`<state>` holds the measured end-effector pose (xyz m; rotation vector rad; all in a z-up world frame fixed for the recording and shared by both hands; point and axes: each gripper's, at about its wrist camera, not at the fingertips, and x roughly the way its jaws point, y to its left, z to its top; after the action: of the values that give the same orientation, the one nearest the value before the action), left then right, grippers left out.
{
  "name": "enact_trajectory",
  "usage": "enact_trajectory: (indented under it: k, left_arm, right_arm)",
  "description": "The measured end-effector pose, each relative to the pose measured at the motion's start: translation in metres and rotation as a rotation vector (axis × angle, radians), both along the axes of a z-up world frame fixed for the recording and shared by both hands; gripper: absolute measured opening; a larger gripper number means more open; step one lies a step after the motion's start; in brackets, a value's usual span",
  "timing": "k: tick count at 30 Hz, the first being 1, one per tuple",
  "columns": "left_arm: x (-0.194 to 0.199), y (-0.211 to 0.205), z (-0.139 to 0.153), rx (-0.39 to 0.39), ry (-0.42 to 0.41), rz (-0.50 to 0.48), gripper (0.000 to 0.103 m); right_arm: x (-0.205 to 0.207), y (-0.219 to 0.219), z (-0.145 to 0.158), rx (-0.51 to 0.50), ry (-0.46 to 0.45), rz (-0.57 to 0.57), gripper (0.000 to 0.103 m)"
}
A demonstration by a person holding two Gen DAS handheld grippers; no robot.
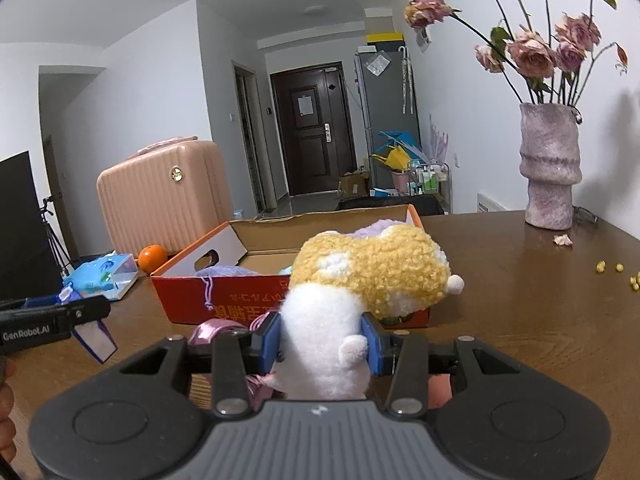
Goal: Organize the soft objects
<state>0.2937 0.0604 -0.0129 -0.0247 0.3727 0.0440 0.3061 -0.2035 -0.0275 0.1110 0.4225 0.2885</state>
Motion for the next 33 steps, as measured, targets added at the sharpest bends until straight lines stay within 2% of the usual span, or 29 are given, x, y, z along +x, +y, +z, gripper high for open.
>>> enact_trajectory:
  k: [19, 33]
  left_arm:
    - [0.017, -0.011, 0.025, -0.043, -0.053, -0.007, 0.075]
    - [0.044, -0.008, 0.037, -0.078, -0.077, 0.015, 0.075]
  right_arm:
    - [0.021, 0.029, 0.024, -0.02, -0.066, 0.04, 0.042]
    - [0.045, 0.042, 0.035, -0.002, -0.102, 0.025, 0.042]
